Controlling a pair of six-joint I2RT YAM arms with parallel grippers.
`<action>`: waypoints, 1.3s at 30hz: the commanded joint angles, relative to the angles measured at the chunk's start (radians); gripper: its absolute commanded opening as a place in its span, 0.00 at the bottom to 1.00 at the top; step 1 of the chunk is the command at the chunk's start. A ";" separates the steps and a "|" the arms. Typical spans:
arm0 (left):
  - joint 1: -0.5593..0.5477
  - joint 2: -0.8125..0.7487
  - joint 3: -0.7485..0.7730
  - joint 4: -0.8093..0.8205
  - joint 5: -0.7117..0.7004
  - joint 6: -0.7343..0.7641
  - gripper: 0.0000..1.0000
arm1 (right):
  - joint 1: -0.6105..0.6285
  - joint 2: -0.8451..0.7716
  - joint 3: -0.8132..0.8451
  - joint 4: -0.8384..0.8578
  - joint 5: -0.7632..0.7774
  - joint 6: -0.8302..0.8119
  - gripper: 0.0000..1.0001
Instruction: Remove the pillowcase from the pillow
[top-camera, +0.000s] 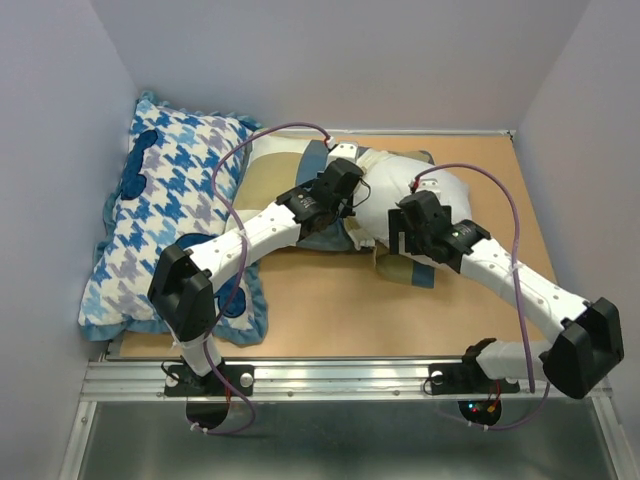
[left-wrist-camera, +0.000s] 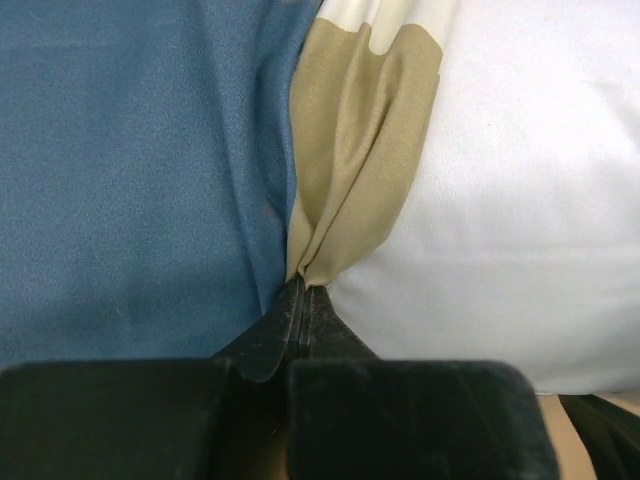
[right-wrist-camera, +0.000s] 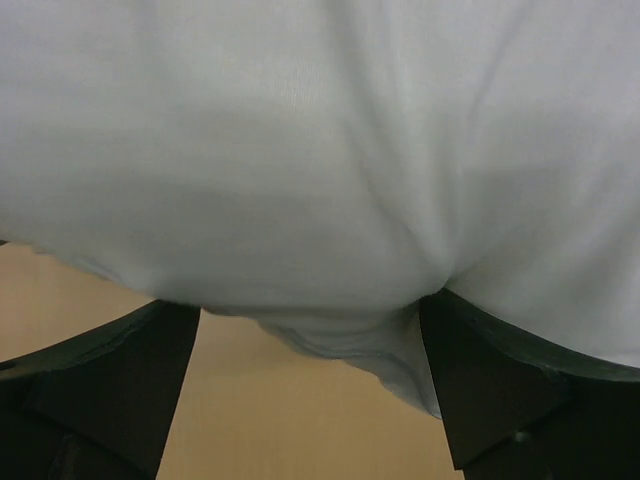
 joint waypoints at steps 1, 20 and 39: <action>0.003 -0.044 0.001 0.046 0.010 0.020 0.00 | 0.006 0.051 -0.045 0.146 0.139 0.029 0.95; -0.072 -0.221 0.114 0.052 0.001 0.150 0.46 | 0.005 0.109 0.804 -0.004 -0.384 0.163 0.01; -0.076 -0.241 -0.134 0.260 -0.021 0.014 0.63 | -0.291 0.259 0.413 0.100 -0.289 0.161 0.01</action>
